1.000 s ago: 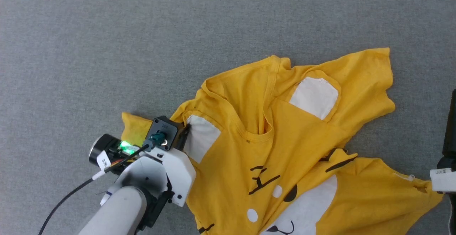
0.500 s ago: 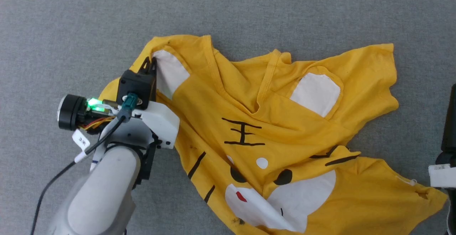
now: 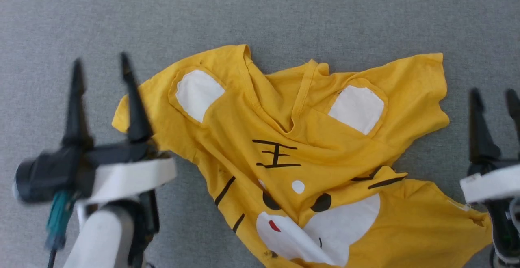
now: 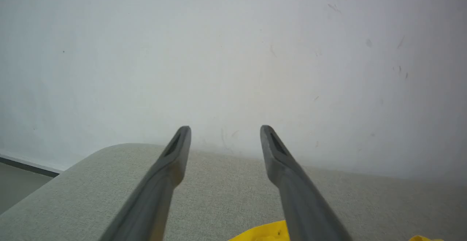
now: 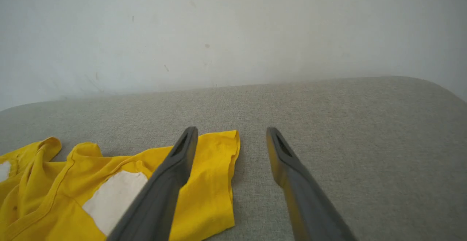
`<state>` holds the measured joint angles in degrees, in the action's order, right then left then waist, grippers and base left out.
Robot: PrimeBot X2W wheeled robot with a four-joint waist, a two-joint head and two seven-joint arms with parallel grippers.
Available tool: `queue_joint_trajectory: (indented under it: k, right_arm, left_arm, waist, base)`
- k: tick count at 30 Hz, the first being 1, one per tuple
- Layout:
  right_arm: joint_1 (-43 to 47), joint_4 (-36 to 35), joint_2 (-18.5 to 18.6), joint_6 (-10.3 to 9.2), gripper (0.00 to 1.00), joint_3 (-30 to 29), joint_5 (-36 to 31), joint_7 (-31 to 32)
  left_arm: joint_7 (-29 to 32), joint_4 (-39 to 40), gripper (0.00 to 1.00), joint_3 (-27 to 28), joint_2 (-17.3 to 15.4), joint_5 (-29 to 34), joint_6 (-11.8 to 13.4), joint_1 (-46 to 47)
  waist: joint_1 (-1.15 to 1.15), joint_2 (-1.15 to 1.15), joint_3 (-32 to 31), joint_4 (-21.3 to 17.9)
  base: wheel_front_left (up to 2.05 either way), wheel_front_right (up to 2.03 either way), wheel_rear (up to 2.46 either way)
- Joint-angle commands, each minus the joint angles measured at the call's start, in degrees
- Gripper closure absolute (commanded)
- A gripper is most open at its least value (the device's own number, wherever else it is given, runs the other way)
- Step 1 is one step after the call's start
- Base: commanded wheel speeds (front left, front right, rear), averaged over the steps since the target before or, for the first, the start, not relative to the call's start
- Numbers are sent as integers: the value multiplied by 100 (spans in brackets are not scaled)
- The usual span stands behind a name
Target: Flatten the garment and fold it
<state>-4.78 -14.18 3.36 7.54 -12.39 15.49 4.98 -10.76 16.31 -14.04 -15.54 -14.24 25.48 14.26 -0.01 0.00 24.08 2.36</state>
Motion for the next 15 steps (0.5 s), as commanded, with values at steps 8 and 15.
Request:
queue_joint_trajectory:
  k: [8,15]
  right_arm:
    - [-967,157,759,-5,0,158,175,1924]
    - [-1486,711,1271,-5,0,280,69,3143]
  left_arm:
    - [-334,254,0,110,245,-110,159,-720]
    - [-400,120,0,-73,487,-89,35,-594]
  waist:
    - [1,0,138,226]
    - [1,0,297,516]
  base:
    - [0,0,0]
    - [0,0,0]
